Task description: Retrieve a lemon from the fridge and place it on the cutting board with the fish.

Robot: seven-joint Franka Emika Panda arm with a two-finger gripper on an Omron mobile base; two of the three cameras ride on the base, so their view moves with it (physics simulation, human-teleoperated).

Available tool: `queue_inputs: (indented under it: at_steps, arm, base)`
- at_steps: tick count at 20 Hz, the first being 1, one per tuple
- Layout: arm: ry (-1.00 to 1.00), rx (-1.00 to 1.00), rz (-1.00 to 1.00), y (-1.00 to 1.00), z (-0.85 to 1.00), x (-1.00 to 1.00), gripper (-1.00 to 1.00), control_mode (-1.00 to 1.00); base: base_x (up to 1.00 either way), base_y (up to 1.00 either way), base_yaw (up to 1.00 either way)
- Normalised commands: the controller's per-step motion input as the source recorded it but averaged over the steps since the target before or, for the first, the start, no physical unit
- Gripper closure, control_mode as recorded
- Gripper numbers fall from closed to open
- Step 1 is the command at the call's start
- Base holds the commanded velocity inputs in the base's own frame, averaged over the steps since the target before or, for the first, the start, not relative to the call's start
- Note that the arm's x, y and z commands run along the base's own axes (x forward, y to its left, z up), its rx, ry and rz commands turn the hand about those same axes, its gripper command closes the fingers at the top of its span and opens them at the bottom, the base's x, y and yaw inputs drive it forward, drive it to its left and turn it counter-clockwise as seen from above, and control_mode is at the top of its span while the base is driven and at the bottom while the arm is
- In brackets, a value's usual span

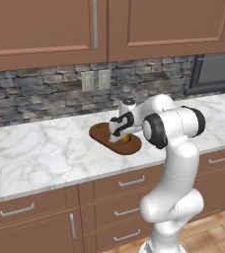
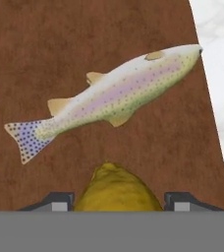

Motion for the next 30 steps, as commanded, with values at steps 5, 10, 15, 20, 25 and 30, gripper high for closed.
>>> queue_inputs:
  at_steps: [5,10,15,20,25,30]
  arm:
    - [0.0,0.0,0.0,0.0,0.0,0.0,-1.0,-1.0]
    - [0.02,-0.02,0.0,0.06,0.02,0.0,-1.0,-1.0]
    - [0.0,-0.06,0.0,0.0,0.16,0.01,-1.0,-1.0]
    - [0.0,-0.11,0.0,0.0,0.35,0.0,-1.0,-1.0]
    - [0.0,-0.03,-0.05,-0.02,0.23,-0.19,-1.0,-1.0]
    - [0.02,0.0,-0.1,-0.12,0.47,-0.55,-1.0,-1.0]
  base:
    - [0.0,0.0,0.0]
    - [0.0,0.0,0.0]
    - [0.0,0.0,0.0]
    - [0.0,0.0,0.0]
    - [0.0,0.0,0.0]
    - [0.0,0.0,0.0]
